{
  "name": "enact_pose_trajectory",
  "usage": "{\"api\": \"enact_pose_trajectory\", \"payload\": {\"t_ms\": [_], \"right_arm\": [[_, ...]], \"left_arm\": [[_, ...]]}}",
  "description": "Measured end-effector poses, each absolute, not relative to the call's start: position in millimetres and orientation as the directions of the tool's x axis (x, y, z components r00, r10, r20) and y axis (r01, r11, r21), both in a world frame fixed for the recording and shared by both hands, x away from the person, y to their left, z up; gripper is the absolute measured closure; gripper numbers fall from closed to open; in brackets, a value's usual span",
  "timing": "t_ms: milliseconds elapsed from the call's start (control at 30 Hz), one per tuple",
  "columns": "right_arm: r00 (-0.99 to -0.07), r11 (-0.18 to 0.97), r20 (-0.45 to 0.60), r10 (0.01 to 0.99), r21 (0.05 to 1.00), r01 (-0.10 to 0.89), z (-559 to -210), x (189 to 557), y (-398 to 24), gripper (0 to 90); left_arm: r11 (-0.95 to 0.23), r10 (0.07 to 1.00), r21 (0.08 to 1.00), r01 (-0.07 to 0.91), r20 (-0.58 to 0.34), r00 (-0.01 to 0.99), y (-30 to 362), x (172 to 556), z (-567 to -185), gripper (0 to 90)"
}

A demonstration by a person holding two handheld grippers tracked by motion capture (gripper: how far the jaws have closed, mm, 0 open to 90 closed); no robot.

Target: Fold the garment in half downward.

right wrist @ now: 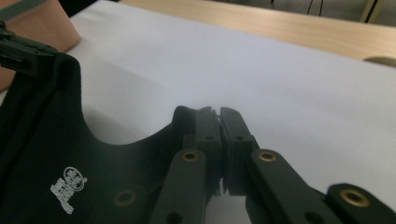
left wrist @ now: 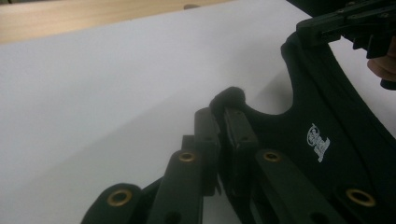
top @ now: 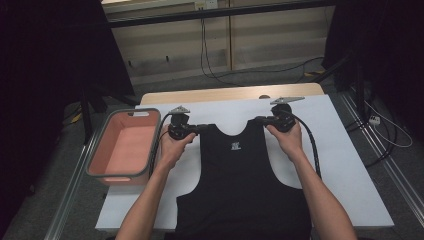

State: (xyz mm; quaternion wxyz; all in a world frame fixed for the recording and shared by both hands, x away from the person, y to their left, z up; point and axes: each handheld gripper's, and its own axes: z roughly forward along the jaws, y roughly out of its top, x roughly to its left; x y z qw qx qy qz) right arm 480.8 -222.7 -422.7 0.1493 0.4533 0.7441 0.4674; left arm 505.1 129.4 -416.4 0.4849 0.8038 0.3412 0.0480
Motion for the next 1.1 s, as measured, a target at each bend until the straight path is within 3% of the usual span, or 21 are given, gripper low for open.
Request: {"api": "enact_pose_trajectory", "payload": {"t_ms": [1100], "right_arm": [[-0.592,0.102,0.166,0.789,0.914,0.393,-350,483,-228,87.6]], "left_arm": [[-0.24,0.616,0.901,0.362,-0.147,0.774,135,511,-351,85.2]]}}
